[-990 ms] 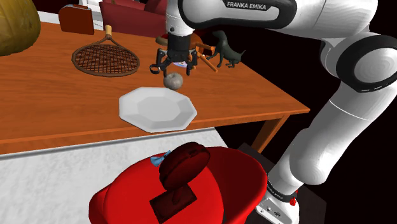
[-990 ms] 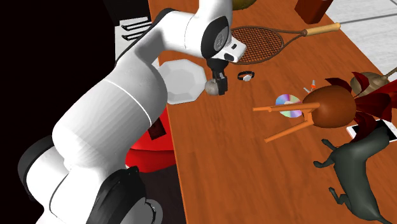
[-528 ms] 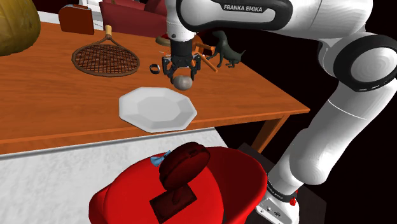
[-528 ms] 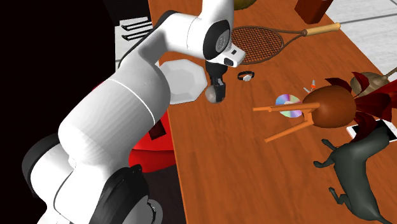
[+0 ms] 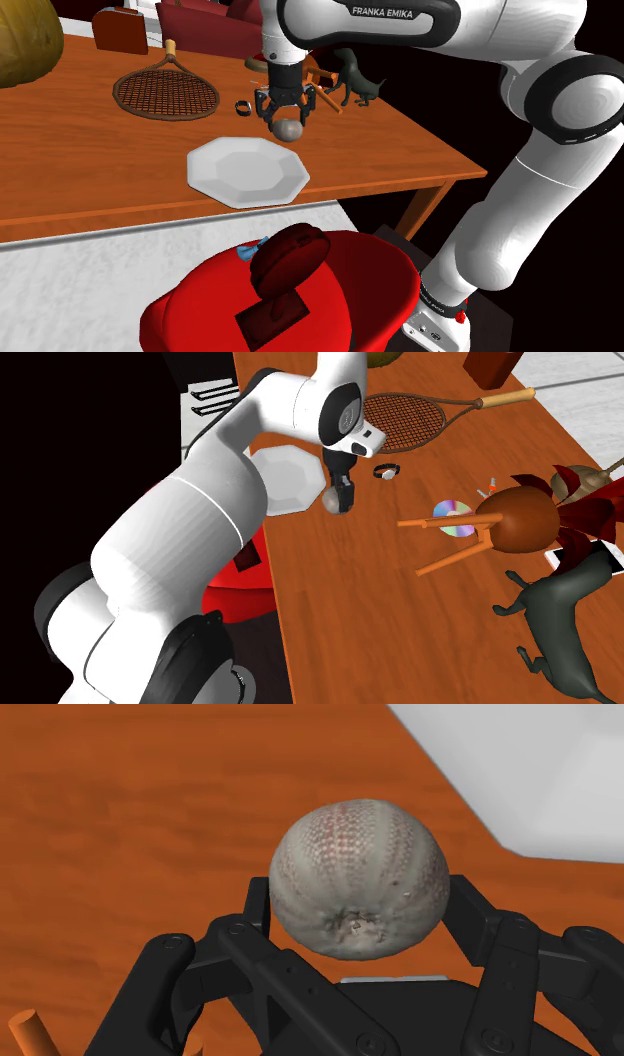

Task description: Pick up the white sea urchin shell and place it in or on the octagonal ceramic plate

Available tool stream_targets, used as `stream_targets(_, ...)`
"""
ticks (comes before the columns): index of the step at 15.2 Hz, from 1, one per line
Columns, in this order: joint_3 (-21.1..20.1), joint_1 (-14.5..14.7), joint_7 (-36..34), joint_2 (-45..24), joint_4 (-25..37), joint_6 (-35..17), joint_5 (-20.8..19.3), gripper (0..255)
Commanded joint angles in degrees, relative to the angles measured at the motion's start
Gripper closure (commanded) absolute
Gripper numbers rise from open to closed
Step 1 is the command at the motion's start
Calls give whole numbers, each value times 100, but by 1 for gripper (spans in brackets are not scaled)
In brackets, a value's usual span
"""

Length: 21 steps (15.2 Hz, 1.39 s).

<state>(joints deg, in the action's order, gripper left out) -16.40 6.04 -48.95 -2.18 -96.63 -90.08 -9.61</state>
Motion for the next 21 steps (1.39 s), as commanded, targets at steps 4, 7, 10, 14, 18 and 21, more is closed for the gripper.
stream_targets(4, -8, 10, 36, -19, 308, 309, 0, 255)
stream_targets(7, -15, 19, 60, -60, 590, 550, -12, 255)
stream_targets(10, -23, 31, 82, -116, 891, 797, -31, 255)
stream_targets(14, -37, 53, 109, -217, 1329, 1139, -65, 255)
stream_targets(18, -106, 141, -11, -271, 1570, 1350, -70, 255)
stream_targets(21, -292, 369, -420, -287, 1629, 1459, -25, 255)
